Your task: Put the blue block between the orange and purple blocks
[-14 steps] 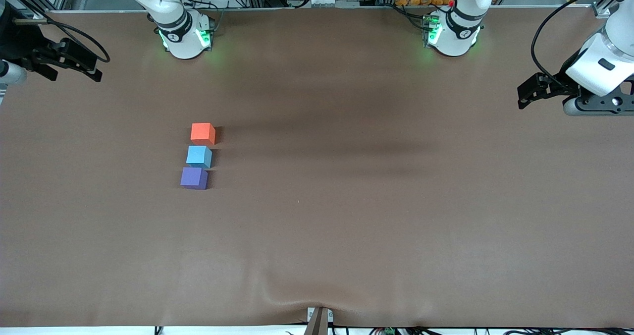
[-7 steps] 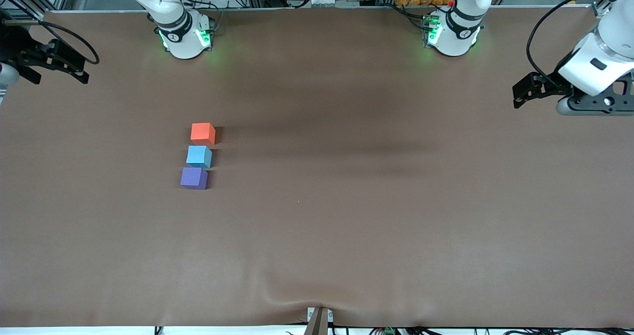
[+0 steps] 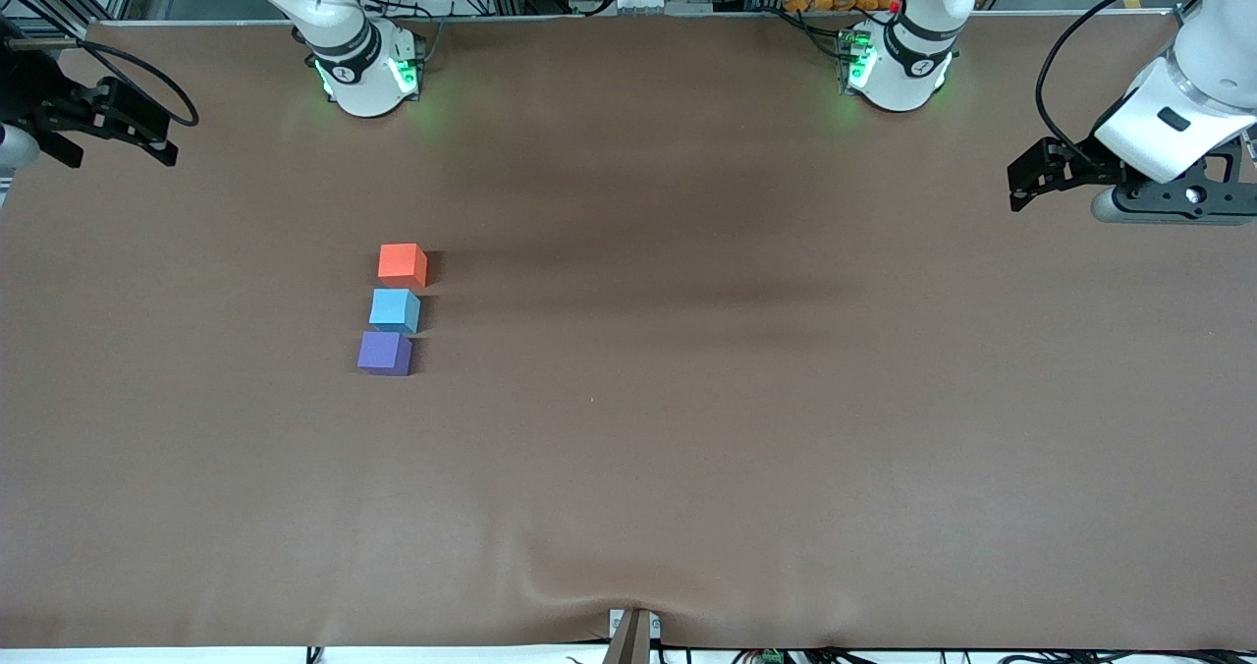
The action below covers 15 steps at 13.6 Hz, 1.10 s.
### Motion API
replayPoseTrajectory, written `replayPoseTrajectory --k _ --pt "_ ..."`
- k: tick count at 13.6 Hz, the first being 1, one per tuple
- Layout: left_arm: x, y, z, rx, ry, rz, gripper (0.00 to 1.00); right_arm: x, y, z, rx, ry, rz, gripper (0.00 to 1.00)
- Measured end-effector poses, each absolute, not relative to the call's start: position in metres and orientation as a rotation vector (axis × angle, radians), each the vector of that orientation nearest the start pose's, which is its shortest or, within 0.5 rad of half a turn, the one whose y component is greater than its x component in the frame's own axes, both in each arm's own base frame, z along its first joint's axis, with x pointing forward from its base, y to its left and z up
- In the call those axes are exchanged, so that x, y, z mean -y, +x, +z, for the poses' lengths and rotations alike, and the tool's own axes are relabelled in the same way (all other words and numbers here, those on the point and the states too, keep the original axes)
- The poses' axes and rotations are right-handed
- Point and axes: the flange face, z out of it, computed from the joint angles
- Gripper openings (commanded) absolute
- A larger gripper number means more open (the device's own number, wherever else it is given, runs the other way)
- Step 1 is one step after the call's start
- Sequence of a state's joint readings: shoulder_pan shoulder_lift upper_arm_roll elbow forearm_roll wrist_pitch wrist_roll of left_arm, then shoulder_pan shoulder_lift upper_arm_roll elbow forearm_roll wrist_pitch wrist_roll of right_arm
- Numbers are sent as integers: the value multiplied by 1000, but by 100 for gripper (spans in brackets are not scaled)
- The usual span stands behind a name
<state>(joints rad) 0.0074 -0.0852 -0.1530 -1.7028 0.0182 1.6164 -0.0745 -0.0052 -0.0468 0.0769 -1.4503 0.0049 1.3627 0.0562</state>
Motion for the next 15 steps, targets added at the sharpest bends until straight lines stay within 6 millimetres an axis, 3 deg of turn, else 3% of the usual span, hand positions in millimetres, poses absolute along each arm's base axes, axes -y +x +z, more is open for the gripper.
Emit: replayPoseTrajectory --k 12,15 --pt "76 525 617 -104 -3109 -20 100 -38 515 687 29 -3142 65 100" --pt "78 524 626 -112 -3110 -40 100 -38 515 687 29 -3142 65 100"
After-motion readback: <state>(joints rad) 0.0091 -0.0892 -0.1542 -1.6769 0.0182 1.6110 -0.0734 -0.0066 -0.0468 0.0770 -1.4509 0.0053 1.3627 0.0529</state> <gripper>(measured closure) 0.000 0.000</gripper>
